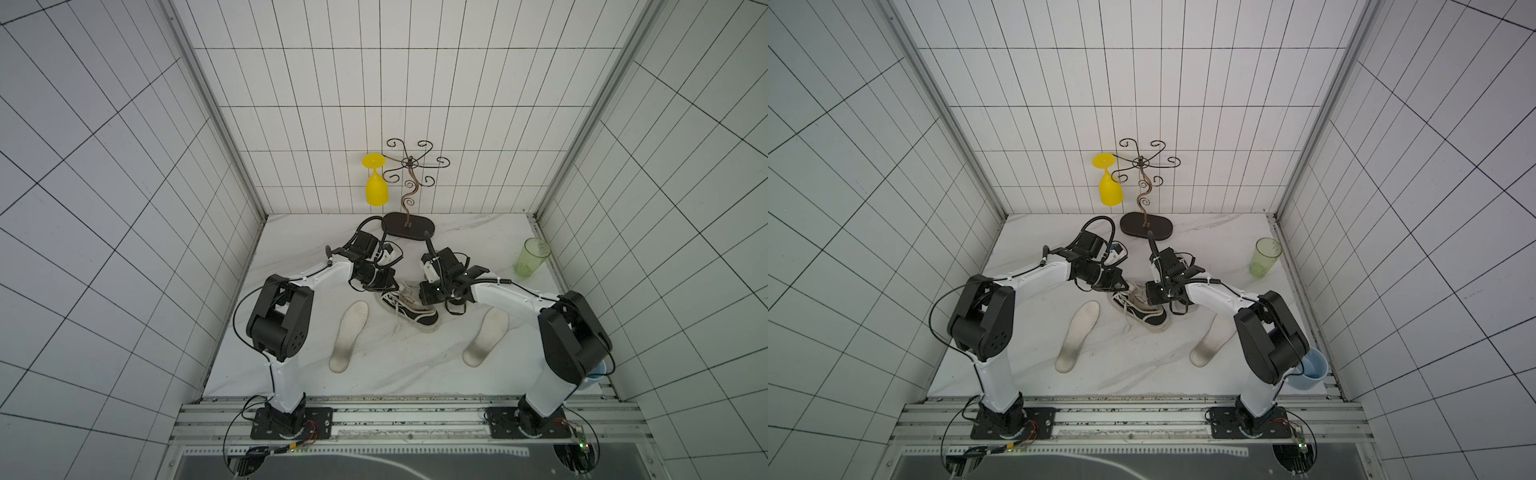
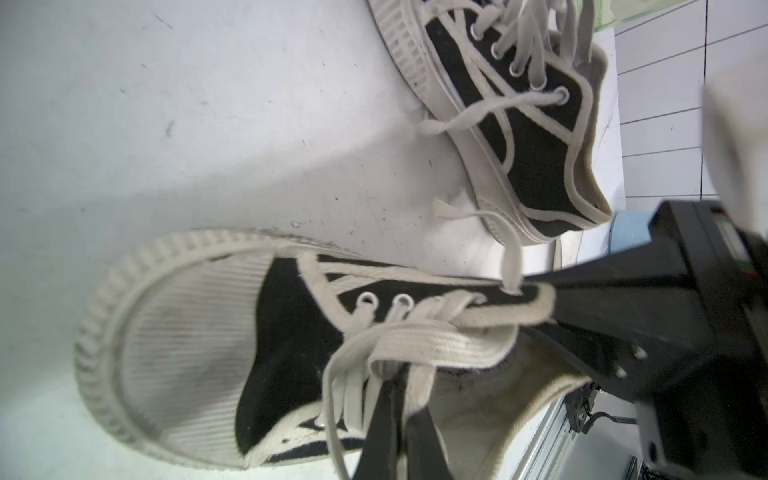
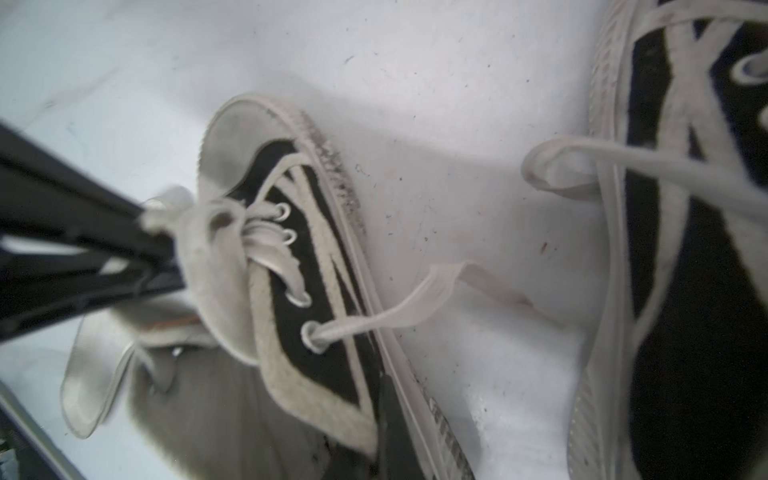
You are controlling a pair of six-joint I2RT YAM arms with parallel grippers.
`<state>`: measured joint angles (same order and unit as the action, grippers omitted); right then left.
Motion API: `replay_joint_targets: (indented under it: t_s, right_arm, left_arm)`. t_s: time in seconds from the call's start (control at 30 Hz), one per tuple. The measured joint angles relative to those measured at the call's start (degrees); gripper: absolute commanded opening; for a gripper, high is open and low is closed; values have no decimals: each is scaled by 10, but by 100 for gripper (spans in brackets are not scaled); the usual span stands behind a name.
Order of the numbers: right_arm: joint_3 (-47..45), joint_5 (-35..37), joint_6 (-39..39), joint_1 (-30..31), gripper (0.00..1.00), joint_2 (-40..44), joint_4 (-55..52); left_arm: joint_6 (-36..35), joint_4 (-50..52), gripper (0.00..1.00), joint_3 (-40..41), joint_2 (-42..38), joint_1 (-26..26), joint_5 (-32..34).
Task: Insert the insole into the shoe
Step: Adjust the shoe at the center of the board.
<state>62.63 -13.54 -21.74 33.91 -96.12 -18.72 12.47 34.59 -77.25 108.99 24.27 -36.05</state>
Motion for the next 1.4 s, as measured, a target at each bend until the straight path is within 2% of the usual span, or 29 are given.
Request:
replay_joint_targets:
  t_s: [0.13,0.27,0.4,0.47,0.57,0.73,0.9,1.1,1.23,1.4]
  right_arm:
    - [-55,-34,-46,3,0,35,41]
    - [-67,-45,-69,4,0,31,65]
    - [-72,-47,-83,4,0,26,79]
    - [-72,-48,-87,4,0,25,83]
    - [-72,-50,-89,4,1,24,88]
    - [-72,-51,-88,4,9,19,92]
    - [-72,-49,-76,4,7,19,90]
    - [-71,-40,-20,4,3,19,83]
    - [-67,-33,54,4,3,19,68]
    - [-32,-31,164,4,4,10,3]
  left_arm:
    - [-3,4,2,-32,25,-3,-6]
    - [-11,17,5,-63,51,0,-10]
    - [-18,23,25,-66,57,-1,-9]
    - [-18,25,30,-66,57,-1,-9]
    - [-16,26,33,-66,56,0,-8]
    - [-14,31,36,-66,40,9,-5]
    - [-11,40,36,-66,12,14,-4]
    - [-8,52,37,-65,-23,11,4]
    - [1,62,38,-64,-47,3,19]
    - [30,66,39,-54,-90,-41,61]
